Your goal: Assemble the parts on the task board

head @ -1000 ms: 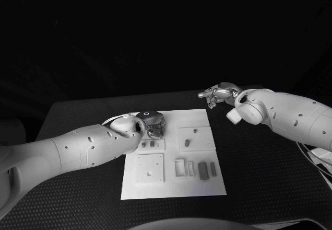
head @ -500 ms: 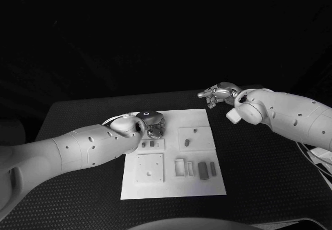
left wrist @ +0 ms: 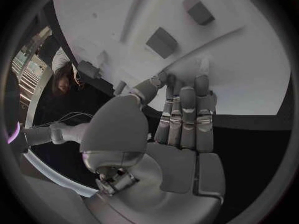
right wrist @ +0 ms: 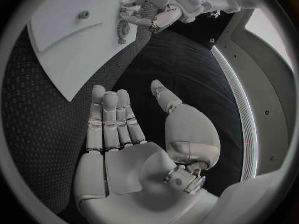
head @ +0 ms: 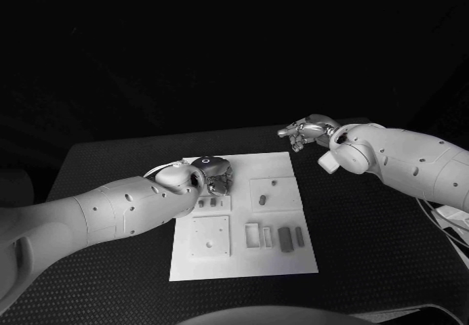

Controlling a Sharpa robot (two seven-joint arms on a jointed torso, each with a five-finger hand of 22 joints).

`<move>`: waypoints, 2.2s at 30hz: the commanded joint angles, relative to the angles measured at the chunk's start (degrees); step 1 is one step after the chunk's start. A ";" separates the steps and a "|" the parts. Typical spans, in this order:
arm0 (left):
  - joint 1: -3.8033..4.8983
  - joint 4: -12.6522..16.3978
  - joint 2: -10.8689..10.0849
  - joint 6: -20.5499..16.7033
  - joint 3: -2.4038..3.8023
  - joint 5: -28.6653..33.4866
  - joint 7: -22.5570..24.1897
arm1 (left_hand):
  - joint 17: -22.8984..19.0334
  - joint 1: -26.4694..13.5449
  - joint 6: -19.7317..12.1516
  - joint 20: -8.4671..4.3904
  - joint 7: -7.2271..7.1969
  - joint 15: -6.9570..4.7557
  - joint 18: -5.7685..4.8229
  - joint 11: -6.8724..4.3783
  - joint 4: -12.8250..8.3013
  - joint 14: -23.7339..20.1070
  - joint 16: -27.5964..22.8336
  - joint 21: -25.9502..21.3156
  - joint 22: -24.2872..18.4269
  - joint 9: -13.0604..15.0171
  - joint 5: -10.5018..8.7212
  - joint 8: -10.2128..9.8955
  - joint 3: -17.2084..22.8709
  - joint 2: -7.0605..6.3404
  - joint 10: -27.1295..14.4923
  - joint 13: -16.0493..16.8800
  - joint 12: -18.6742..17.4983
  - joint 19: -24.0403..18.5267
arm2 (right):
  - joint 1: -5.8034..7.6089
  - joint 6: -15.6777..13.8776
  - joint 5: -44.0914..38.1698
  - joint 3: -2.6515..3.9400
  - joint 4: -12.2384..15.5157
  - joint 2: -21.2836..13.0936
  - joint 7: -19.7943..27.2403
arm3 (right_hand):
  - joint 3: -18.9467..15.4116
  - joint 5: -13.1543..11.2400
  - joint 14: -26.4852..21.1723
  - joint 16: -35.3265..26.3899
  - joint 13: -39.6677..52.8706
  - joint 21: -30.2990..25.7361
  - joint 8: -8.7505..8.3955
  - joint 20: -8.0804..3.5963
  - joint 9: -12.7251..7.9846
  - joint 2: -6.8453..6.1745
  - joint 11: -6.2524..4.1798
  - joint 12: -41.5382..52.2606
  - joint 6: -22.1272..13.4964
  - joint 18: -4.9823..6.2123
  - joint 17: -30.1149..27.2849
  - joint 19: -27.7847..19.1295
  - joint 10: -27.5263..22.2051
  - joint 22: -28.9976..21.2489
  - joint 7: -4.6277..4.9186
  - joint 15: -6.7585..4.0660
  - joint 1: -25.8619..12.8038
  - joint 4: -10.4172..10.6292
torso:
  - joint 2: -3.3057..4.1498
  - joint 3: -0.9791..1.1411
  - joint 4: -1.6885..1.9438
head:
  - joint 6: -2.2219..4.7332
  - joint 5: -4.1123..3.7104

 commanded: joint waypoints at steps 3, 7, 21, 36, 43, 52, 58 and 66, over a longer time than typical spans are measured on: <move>-0.57 -0.04 0.10 1.14 -0.23 -0.03 -0.14 | -0.07 0.35 0.50 -0.10 -0.23 -0.19 2.81 -0.44 -0.01 0.75 0.50 0.53 1.40 -0.01 0.09 0.33 0.71 0.76 0.67 0.06 0.10 0.62 | -0.01 0.61 -0.02 0.01 0.04 0.03 0.57 | -0.08 0.20 0.06 -0.34 -0.11 -0.33 0.35 0.37 -0.01 0.49 -0.06 0.27 -0.03 0.84 -0.02 0.09 0.20 0.06 0.52 -0.34 -0.23 0.06 | -0.07 -0.03 0.08 | -0.18 -0.19; -0.57 0.01 -0.01 0.42 -0.24 -0.23 -0.15 | -0.15 1.28 1.59 -0.37 -0.69 -0.64 2.85 -0.90 -0.07 1.45 0.76 0.97 1.40 0.18 0.00 0.98 1.70 1.22 2.01 0.34 0.49 1.18 | -0.01 0.61 -0.02 0.01 0.04 0.02 0.57 | -0.09 0.20 0.06 -0.35 -0.12 -0.33 0.35 0.37 -0.01 0.48 -0.06 0.28 -0.03 0.84 -0.02 0.10 0.20 0.06 0.52 -0.34 -0.24 0.07 | -0.07 -0.06 0.07 | -0.21 -0.20; -0.78 0.29 -0.53 -4.21 -0.20 0.12 1.34 | -0.23 2.96 5.59 -1.93 -2.48 -2.59 2.61 -2.89 -0.50 4.72 1.81 2.90 1.39 1.46 -0.32 3.25 3.83 2.37 6.65 1.54 1.67 3.91 | -0.01 0.64 -0.02 0.01 -0.01 0.10 0.63 | -0.10 0.20 0.06 -0.35 -0.18 -0.35 0.35 0.37 -0.01 0.48 -0.06 0.32 -0.03 0.84 -0.01 0.10 0.19 0.08 0.52 -0.34 -0.26 0.07 | -0.08 -0.05 0.09 | 0.04 -0.15; -0.75 1.54 -2.24 -6.45 0.36 2.89 3.40 | -0.30 2.92 5.62 -2.07 -2.50 -2.66 2.55 -2.94 -0.51 4.89 1.74 3.02 1.37 1.51 -0.40 3.26 3.92 2.54 6.72 1.56 1.54 4.05 | -0.02 0.72 -0.02 0.01 0.02 0.08 0.65 | -0.11 0.20 0.07 -0.36 -0.25 -0.37 0.35 0.37 -0.02 0.49 -0.06 0.36 -0.04 0.84 -0.01 0.11 0.18 0.09 0.52 -0.34 -0.26 0.07 | -0.10 -0.04 0.10 | 0.26 -0.10; -0.73 3.93 -4.22 -5.44 2.99 5.21 3.29 | -0.34 2.89 5.60 -2.09 -2.50 -2.66 2.52 -2.94 -0.52 4.91 1.69 3.03 1.36 1.52 -0.41 3.24 3.94 2.57 6.71 1.56 1.48 4.06 | -0.02 0.72 -0.02 0.01 0.04 -0.07 0.61 | -0.11 0.20 0.07 -0.36 -0.29 -0.38 0.35 0.36 -0.02 0.49 -0.06 0.39 -0.04 0.84 -0.01 0.11 0.17 0.10 0.52 -0.34 -0.26 0.07 | -0.12 -0.10 0.14 | 0.43 0.11; 0.25 6.88 -7.96 4.54 4.49 6.52 2.71 | -0.43 2.69 5.51 -2.14 -2.45 -2.65 2.44 -2.92 -0.50 4.96 1.58 3.05 1.34 1.54 -0.41 3.19 3.87 2.79 6.69 1.56 1.35 4.04 | -0.02 0.74 -0.02 0.00 0.12 -0.31 0.53 | -0.12 0.20 0.07 -0.37 -0.33 -0.39 0.35 0.36 -0.02 0.48 -0.06 0.41 -0.04 0.84 0.00 0.11 0.16 0.11 0.51 -0.34 -0.26 0.06 | -0.14 -0.09 0.25 | 0.49 0.19; 0.31 6.33 -8.89 5.53 4.46 5.96 2.07 | -0.44 2.68 5.52 -2.16 -2.46 -2.65 2.43 -2.93 -0.53 4.98 1.56 3.05 1.34 1.55 -0.39 3.20 3.86 2.84 6.72 1.57 1.33 4.04 | -0.02 0.71 -0.02 0.00 0.17 -0.40 0.51 | -0.13 0.20 0.07 -0.37 -0.35 -0.39 0.36 0.36 -0.02 0.47 -0.06 0.42 -0.04 0.84 0.00 0.11 0.16 0.12 0.51 -0.34 -0.26 0.06 | -0.10 -0.05 0.16 | 0.51 0.34; 0.30 5.56 -9.66 5.36 4.43 5.49 1.91 | -0.47 2.65 5.51 -2.19 -2.46 -2.66 2.41 -2.93 -0.54 5.00 1.53 3.06 1.34 1.57 -0.39 3.20 3.85 2.95 6.74 1.58 1.30 4.03 | -0.02 0.66 -0.02 0.00 0.22 -0.53 0.51 | -0.14 0.20 0.07 -0.37 -0.38 -0.40 0.36 0.36 -0.02 0.46 -0.06 0.44 -0.04 0.84 0.00 0.11 0.15 0.12 0.51 -0.34 -0.26 0.05 | -0.11 -0.07 0.18 | 0.36 0.34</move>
